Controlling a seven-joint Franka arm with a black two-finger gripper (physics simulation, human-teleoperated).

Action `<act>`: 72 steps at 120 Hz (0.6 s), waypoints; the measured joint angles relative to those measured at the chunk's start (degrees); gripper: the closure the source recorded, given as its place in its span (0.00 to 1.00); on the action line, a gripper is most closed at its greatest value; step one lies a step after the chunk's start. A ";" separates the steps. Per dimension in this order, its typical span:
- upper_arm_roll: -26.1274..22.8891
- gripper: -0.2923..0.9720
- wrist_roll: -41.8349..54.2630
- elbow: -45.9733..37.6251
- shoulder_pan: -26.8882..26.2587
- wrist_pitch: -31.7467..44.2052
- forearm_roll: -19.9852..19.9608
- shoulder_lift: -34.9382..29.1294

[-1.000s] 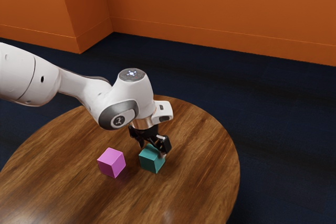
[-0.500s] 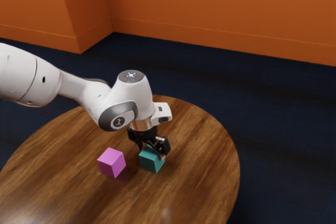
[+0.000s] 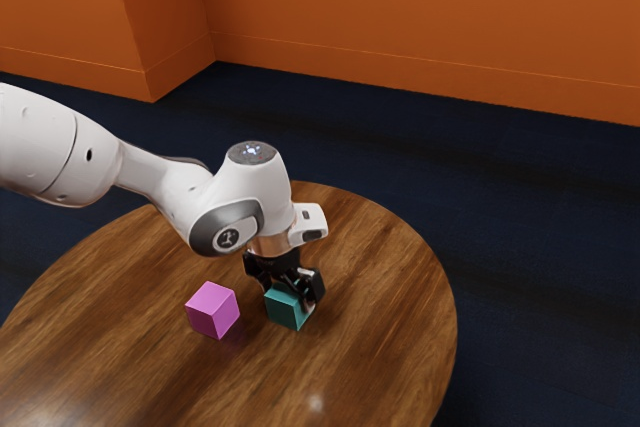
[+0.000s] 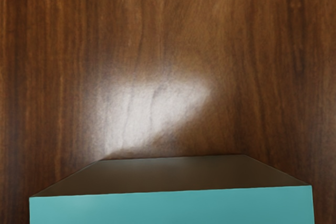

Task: Pick up the blue block with one arm, and put the blue block on the pink block with one arm

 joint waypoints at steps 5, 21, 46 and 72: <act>0.00 0.25 -0.03 0.01 0.00 0.02 0.02 0.05; 0.00 0.29 -0.07 0.09 0.07 0.09 0.08 -0.08; 0.01 0.32 -0.10 0.17 0.38 0.12 0.10 0.40; 0.35 0.35 -0.12 0.18 0.69 0.21 0.19 0.95</act>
